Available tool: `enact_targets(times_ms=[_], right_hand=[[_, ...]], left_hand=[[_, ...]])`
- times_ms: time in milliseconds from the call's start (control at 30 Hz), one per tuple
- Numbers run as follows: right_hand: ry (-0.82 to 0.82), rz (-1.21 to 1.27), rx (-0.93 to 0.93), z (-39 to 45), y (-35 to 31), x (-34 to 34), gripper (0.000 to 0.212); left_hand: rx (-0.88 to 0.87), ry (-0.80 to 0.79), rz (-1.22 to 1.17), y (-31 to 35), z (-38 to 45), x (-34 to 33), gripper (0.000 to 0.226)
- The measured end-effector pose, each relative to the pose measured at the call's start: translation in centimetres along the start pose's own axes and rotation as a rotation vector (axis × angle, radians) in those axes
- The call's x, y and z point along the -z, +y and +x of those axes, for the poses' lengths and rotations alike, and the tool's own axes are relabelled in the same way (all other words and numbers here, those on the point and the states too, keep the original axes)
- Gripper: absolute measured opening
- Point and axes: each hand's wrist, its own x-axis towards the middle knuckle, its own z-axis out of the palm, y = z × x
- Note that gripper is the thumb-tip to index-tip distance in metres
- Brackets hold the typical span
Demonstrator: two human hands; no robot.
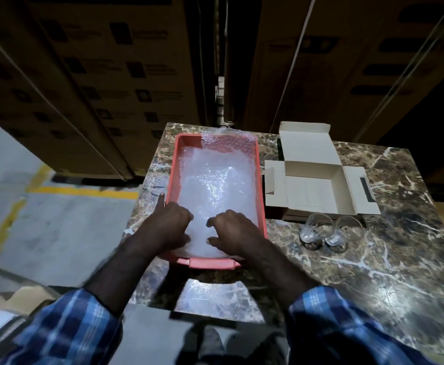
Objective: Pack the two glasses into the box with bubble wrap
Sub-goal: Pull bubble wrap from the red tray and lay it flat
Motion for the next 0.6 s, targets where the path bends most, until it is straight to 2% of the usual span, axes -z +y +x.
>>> enact_targets(times_ms=[167, 233, 333, 400, 467, 500, 600], right_hand=[[0.015, 0.044, -0.043, 0.3, 0.2, -0.7, 0.016], [0.026, 0.097, -0.081, 0.4, 0.5, -0.6, 0.015], [0.064, 0.226, -0.119, 0.3, 0.7, 0.2, 0.016], [0.114, 0.308, -0.147, 0.3, 1.0, 1.0, 0.017], [0.16, 0.38, -0.173, 0.3, 1.4, 2.0, 0.018], [0.172, 0.419, -0.176, 0.3, 1.5, 2.6, 0.02], [0.2, 0.532, -0.159, 0.5, 1.9, 4.1, 0.026]], left_hand=[[-0.005, 0.058, -0.064, -0.7, 0.3, -0.6, 0.034], [-0.016, 0.131, -0.09, -0.9, 0.1, -0.7, 0.026], [-0.038, 0.324, -0.221, -1.4, -0.1, -1.1, 0.026], [-0.061, 0.419, -0.409, -1.7, -0.4, -1.1, 0.039], [-0.075, 0.434, -0.571, -1.8, -0.8, -0.5, 0.057], [-0.083, 0.458, -0.629, -1.8, -1.0, -0.1, 0.058], [-0.103, 0.592, -0.727, -1.9, -0.9, 0.7, 0.031]])
